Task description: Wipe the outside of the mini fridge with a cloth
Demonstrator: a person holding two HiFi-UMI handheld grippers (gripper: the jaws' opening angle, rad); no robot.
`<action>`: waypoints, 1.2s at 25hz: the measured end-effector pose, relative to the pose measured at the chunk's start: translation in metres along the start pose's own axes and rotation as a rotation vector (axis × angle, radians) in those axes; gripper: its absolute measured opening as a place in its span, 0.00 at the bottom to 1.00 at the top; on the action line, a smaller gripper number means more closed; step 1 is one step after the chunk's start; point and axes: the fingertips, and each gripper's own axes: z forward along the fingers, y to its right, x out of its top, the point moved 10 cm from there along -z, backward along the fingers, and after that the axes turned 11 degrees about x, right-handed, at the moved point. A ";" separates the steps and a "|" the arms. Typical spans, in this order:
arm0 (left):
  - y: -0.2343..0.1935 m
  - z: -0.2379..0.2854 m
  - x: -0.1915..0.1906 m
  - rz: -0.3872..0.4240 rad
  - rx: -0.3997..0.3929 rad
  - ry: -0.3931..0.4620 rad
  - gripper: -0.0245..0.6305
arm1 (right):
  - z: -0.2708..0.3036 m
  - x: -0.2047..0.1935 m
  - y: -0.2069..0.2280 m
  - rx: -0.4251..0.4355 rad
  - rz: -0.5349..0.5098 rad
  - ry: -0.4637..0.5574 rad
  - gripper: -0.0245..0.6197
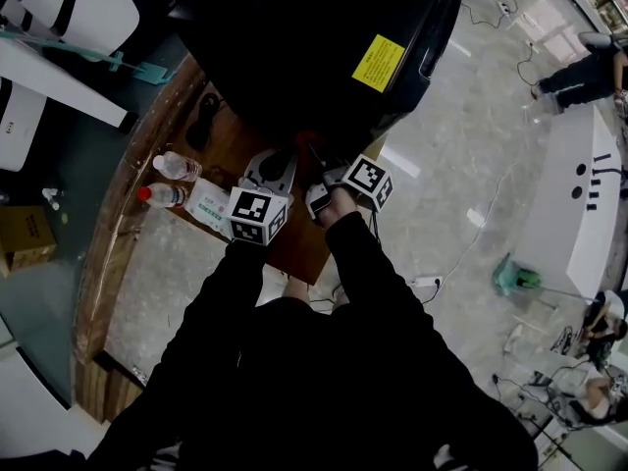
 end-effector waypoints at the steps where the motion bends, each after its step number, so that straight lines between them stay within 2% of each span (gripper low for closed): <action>1: 0.007 0.000 0.000 0.002 -0.003 -0.002 0.05 | -0.007 0.003 0.000 0.005 0.007 0.004 0.12; 7: 0.057 0.002 0.001 0.018 -0.025 0.001 0.04 | -0.053 0.024 -0.001 0.016 -0.009 0.009 0.12; 14: 0.117 -0.011 0.026 0.021 -0.024 0.052 0.05 | -0.119 0.049 -0.033 0.100 -0.194 -0.133 0.12; 19: 0.167 -0.028 0.066 -0.053 -0.042 0.121 0.05 | -0.182 0.093 -0.074 0.169 -0.282 -0.147 0.12; 22: 0.200 -0.040 0.083 -0.045 -0.063 0.132 0.05 | -0.220 0.115 -0.101 0.221 -0.419 -0.159 0.12; 27: 0.255 -0.047 0.103 -0.046 -0.022 0.180 0.05 | -0.267 0.162 -0.148 0.270 -0.699 -0.215 0.12; 30: 0.278 -0.052 0.112 -0.039 -0.003 0.186 0.05 | -0.281 0.173 -0.167 0.279 -0.825 -0.258 0.12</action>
